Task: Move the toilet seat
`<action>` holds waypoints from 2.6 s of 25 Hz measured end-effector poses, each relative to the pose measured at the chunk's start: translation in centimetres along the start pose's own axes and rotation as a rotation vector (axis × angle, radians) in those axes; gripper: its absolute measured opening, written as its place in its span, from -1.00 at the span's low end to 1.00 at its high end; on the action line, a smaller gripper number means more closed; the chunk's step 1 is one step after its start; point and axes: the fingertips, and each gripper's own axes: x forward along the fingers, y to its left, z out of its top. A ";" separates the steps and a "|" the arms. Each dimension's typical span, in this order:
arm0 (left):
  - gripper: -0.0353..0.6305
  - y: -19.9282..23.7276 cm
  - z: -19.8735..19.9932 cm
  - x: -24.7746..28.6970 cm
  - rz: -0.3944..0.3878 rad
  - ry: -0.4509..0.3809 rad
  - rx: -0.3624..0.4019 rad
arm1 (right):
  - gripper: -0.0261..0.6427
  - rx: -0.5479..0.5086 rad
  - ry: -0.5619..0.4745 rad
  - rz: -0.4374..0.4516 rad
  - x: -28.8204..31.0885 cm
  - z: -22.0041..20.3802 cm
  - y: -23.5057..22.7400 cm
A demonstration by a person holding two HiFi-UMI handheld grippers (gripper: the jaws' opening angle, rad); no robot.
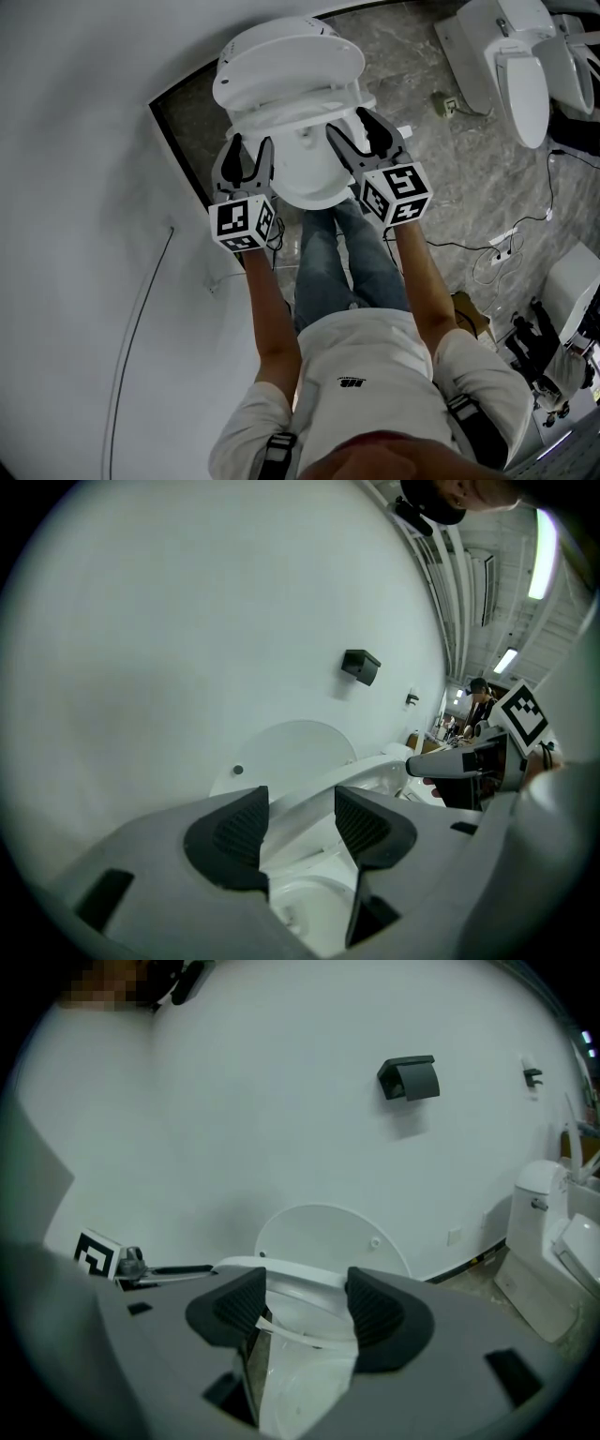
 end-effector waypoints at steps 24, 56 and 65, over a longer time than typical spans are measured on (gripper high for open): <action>-0.22 2.4 3.0 3.1 0.031 -0.054 -0.017 | -0.11 -0.034 -0.059 -0.002 3.4 3.2 -1.1; -0.24 4.7 5.6 7.0 0.087 -0.087 -0.010 | -0.11 -0.092 -0.034 -0.001 7.4 4.6 -2.3; -0.27 3.1 6.3 6.3 0.067 -0.097 0.042 | -0.11 -0.143 -0.057 0.005 7.7 5.9 -1.8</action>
